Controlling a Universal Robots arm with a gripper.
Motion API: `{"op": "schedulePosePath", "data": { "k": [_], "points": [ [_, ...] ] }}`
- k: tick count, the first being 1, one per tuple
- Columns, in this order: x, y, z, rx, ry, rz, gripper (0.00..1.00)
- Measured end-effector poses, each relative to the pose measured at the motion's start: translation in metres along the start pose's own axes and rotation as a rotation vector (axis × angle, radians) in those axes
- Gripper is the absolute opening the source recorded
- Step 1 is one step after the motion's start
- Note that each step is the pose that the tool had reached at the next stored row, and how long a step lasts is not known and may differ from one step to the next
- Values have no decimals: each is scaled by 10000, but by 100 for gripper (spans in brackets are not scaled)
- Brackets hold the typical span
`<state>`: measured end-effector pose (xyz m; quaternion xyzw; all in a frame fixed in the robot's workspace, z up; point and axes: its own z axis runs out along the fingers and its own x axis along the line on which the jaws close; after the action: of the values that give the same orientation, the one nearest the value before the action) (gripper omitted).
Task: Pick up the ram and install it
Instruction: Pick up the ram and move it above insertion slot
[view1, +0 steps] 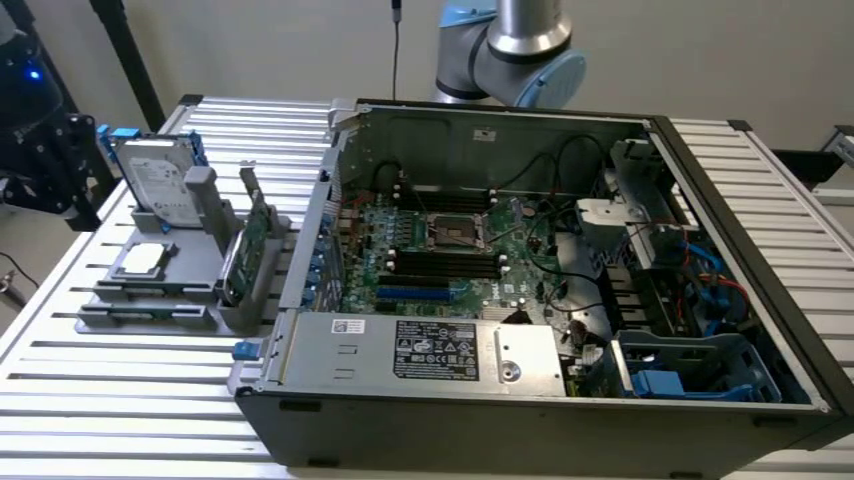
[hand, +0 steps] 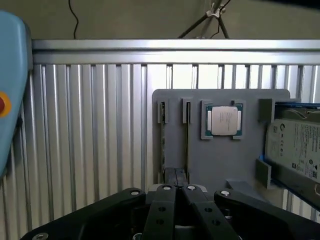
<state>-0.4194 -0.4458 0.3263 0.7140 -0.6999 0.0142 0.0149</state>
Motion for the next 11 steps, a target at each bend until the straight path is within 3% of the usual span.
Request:
{"op": "schedulePosePath", "data": {
  "k": [3, 6, 10, 11],
  "points": [
    [0, -30, 33, -3, 1, -139, 11],
    [0, -50, 80, -49, -1, -142, 12],
    [0, -69, 144, -109, -3, -145, 36],
    [1, -72, 161, -120, -3, -145, 36]
  ]
}}
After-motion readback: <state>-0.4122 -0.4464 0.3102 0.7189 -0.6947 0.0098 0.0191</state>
